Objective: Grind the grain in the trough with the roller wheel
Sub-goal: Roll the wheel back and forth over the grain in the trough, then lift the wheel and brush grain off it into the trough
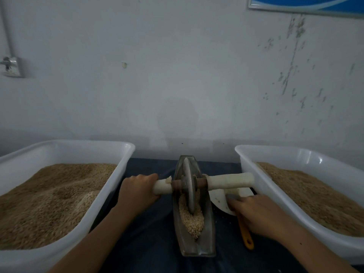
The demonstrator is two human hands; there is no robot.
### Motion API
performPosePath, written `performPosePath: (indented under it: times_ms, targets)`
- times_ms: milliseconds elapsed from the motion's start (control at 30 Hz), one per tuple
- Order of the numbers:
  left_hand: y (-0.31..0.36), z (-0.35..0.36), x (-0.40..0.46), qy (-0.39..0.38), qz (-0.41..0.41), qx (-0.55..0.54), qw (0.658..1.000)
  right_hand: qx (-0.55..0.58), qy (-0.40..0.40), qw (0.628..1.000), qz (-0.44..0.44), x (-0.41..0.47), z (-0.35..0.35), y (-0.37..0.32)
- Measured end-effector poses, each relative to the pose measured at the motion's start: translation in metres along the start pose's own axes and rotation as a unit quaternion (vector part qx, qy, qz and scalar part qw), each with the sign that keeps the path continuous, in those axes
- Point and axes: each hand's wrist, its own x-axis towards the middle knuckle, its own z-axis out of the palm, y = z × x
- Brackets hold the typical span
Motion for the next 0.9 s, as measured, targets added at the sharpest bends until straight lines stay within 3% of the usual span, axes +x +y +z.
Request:
performPosePath:
  times_ms: [133,300,467,633,700,767,900]
  targets:
    - [0.001,0.005,-0.005,0.030,-0.014,-0.027,0.999,-0.013,-0.015,1.000,-0.018,-0.001,0.012,0.012]
    - [0.002,0.006,-0.006,0.034,-0.038,-0.036,0.998,-0.019,0.023,0.998,-0.061,0.000,0.018,0.010]
    - [0.007,0.005,-0.008,0.064,-0.040,-0.061,0.995,-0.004,0.104,0.990,-0.094,-0.001,0.004,0.006]
    - [0.009,-0.001,-0.004,0.067,-0.078,-0.067,0.992,0.014,0.237,0.966,-0.108,-0.004,-0.006,0.000]
    - [0.009,-0.007,-0.003,0.068,-0.095,-0.073,0.990,0.087,0.294,0.947,-0.095,-0.007,-0.012,-0.004]
    - [0.010,-0.012,0.000,0.067,-0.115,-0.087,0.987,0.239,0.338,0.909,-0.056,-0.009,-0.023,-0.013]
    - [0.011,-0.018,0.003,0.062,-0.142,-0.114,0.981,0.493,0.388,0.779,-0.008,-0.004,-0.053,-0.036]
